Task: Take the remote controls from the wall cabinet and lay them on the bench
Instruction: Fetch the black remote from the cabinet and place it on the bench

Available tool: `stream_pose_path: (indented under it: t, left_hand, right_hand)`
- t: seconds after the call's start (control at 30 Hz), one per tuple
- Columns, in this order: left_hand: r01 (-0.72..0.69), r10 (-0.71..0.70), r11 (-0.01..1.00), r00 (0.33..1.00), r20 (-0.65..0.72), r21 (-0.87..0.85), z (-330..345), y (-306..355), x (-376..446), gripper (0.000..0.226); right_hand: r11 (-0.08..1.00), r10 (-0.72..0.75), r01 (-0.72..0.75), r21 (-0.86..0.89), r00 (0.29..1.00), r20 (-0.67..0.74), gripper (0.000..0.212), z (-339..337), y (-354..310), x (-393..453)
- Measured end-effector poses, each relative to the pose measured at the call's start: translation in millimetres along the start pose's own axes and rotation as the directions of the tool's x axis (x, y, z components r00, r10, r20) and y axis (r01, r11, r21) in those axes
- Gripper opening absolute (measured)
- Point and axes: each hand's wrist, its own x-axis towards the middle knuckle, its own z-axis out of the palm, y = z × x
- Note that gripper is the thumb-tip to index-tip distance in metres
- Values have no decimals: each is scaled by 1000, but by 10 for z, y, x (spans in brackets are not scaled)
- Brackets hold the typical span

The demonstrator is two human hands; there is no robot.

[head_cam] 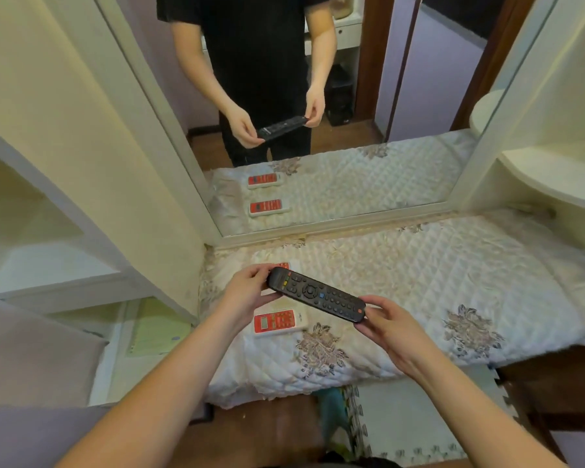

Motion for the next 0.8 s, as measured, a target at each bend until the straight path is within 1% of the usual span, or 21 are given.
stream_pose_path:
  t: [0.07, 0.13, 0.23, 0.37, 0.5, 0.57, 0.67, 0.73, 0.8]
  left_hand:
    - [15, -16, 1000, 1000, 11, 24, 82, 42, 178, 27]
    - [44, -44, 999, 998, 36, -5, 151, 72, 373, 19]
    - [79, -73, 996, 991, 115, -44, 267, 128, 604, 18]
    - [117, -119, 993, 973, 196, 19, 449, 156, 877, 17]
    - [162, -201, 971, 952, 231, 176, 569, 114, 1195, 16]
    - [147, -219, 950, 943, 251, 276, 617, 101, 1325, 17]
    - [28, -206, 868, 928, 310, 495, 695, 77, 1512, 21]
    - [-2, -224, 798, 927, 300, 602, 728, 67, 1622, 28]
    - [-129, -195, 690, 915, 354, 712, 756, 58, 1746, 31]
  right_hand:
    - [1000, 9, -8, 17, 1000, -19, 17, -26, 26, 92]
    - [999, 22, -21, 26, 999, -41, 18, -50, 71, 184]
    - [999, 39, -40, -8, 995, -89, 19, -77, 169, 310]
    - [997, 44, -52, -60, 991, -124, 20, -76, 298, 460]
    - [994, 71, -86, -73, 981, -180, 20, -37, 420, 571]
    - [991, 95, -111, -71, 975, -202, 20, -12, 494, 639]
    - [987, 123, -144, -69, 960, -251, 18, 60, 608, 748]
    - [983, 121, -156, -97, 946, -299, 18, 123, 679, 818]
    - [977, 120, -169, -130, 939, -321, 20, 182, 738, 884]
